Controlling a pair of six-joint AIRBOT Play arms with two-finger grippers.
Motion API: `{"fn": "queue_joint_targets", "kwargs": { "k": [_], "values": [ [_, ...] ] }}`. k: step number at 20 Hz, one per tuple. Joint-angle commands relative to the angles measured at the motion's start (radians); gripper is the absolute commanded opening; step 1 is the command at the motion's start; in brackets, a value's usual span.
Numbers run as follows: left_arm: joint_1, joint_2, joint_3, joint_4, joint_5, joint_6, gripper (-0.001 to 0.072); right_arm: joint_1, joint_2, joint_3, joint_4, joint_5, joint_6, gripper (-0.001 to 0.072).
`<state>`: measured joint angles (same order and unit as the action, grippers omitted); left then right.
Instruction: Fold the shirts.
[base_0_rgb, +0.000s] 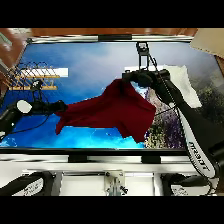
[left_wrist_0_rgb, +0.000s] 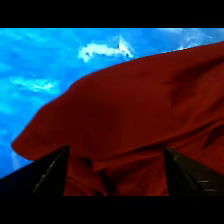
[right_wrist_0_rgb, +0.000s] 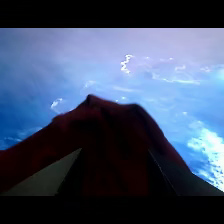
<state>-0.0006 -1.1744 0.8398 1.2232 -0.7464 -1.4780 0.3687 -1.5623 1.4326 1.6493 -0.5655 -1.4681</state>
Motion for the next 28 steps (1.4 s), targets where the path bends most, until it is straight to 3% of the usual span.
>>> {"fn": "queue_joint_targets", "kwargs": {
  "k": [1,2,4,7,9,15,18,22,23,24,25,26,27,28],
  "values": [
    [0.037,-0.018,0.127,0.260,-0.314,0.003,0.0704,-0.021,0.052,0.004,-0.053,-0.136,0.008,0.0507],
    [0.053,-0.018,0.181,0.381,-0.432,0.024,0.0704,-0.052,0.078,0.004,-0.089,-0.231,0.008,0.0507],
    [0.079,-0.016,0.232,0.449,-0.603,0.174,0.0704,-0.150,0.103,0.004,-0.067,-0.483,0.004,0.0507],
    [0.083,0.000,0.156,0.280,-0.589,0.199,0.0704,-0.285,0.104,-0.037,0.063,-0.803,-0.111,0.0507],
    [0.045,-0.001,0.072,0.264,-0.537,0.199,0.0705,-0.341,0.108,-0.079,0.124,-0.936,-0.188,0.0507],
    [-0.028,-0.001,-0.080,0.242,-0.402,0.195,0.0705,-0.443,0.139,-0.143,0.198,-0.948,-0.223,0.0507],
    [-0.033,-0.003,-0.108,0.226,-0.298,0.146,0.0705,-0.454,0.139,-0.143,0.204,-0.938,-0.224,0.0507],
    [-0.033,-0.055,-0.107,0.178,-0.268,0.146,0.0702,-0.454,0.139,-0.143,0.204,-0.919,-0.223,0.0507],
    [-0.033,-0.067,-0.107,0.179,-0.269,0.135,0.0661,-0.454,0.138,-0.143,0.203,-0.923,-0.220,0.0507],
    [-0.032,-0.071,-0.106,0.181,-0.270,0.122,0.0483,-0.455,0.138,-0.151,0.200,-0.928,-0.219,0.0508],
    [-0.031,-0.069,-0.106,0.182,-0.276,0.111,0.0259,-0.462,0.138,-0.175,0.203,-0.928,-0.212,0.0508],
    [-0.031,-0.066,-0.101,0.183,-0.291,0.112,0.0214,-0.476,0.138,-0.217,0.210,-0.926,-0.198,0.0510],
    [-0.030,-0.063,-0.090,0.187,-0.314,0.116,0.0062,-0.493,0.138,-0.264,0.227,-0.918,-0.190,0.0541],
    [-0.030,-0.061,-0.077,0.193,-0.335,0.122,0.0031,-0.510,0.138,-0.316,0.251,-0.889,-0.177,0.0658]
  ]
}}
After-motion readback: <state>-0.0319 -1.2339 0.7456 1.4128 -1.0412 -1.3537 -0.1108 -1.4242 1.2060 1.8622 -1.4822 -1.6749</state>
